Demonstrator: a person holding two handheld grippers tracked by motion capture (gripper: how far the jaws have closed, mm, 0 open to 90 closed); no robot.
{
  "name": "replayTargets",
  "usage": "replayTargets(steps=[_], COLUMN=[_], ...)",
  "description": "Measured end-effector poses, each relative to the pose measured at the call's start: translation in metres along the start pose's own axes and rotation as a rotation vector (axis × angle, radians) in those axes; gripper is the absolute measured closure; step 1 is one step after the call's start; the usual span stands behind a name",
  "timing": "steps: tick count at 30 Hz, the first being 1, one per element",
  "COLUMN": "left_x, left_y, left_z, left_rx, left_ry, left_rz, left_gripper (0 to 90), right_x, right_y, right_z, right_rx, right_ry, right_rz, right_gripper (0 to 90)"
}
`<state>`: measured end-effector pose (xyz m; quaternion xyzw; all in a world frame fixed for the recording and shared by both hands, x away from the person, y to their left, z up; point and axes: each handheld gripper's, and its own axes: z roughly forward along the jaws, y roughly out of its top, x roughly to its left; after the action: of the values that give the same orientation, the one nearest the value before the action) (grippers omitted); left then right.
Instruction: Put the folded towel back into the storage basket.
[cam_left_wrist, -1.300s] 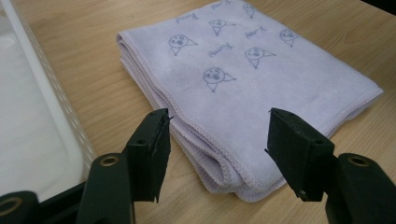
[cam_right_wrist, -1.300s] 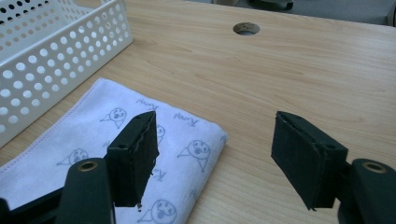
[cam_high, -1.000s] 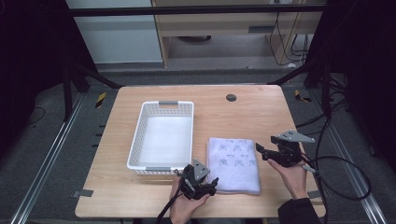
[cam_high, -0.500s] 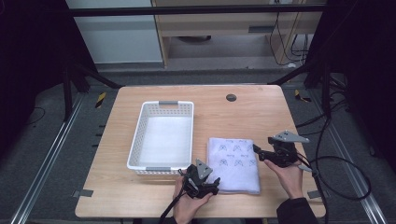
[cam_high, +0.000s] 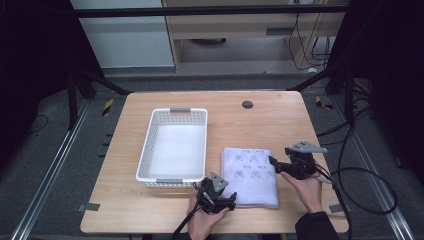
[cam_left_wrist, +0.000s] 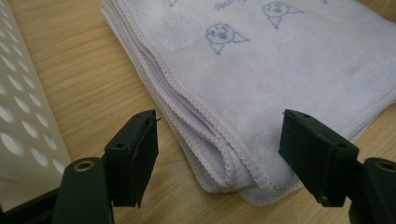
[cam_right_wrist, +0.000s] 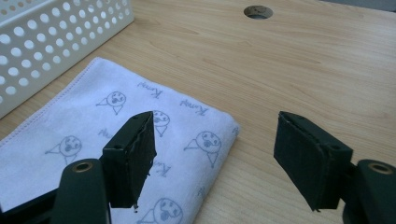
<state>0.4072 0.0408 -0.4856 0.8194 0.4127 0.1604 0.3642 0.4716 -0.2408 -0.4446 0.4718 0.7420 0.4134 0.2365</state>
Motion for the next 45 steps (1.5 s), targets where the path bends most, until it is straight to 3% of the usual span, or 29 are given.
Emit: replayTargets(steps=[6,16,31,43,45], left_x=[0.003,0.007,0.010,0.007,0.006], left_y=[-0.001,-0.004,-0.005,-0.007,-0.007], left_z=[0.004,0.011,0.016,0.017,0.017], left_rx=[0.006,0.011,-0.016,-0.023,-0.021], left_ry=[-0.011,-0.035,-0.060,-0.064,-0.065], left_rz=[-0.026,-0.065,-0.111,-0.096,-0.103], left_gripper=[25.5,23.1,24.4,30.5,32.5], right_x=[0.001,0.006,0.009,0.009,0.007], right_y=[-0.001,-0.008,-0.015,-0.019,-0.021], right_z=[0.005,0.036,0.049,0.056,0.056], right_rx=[-0.004,0.068,0.118,0.160,0.159], right_ry=[-0.006,0.002,0.003,0.015,0.033], right_rz=[0.005,0.034,0.029,0.033,0.065], right_gripper=[30.4,33.2,38.0,42.6,43.6])
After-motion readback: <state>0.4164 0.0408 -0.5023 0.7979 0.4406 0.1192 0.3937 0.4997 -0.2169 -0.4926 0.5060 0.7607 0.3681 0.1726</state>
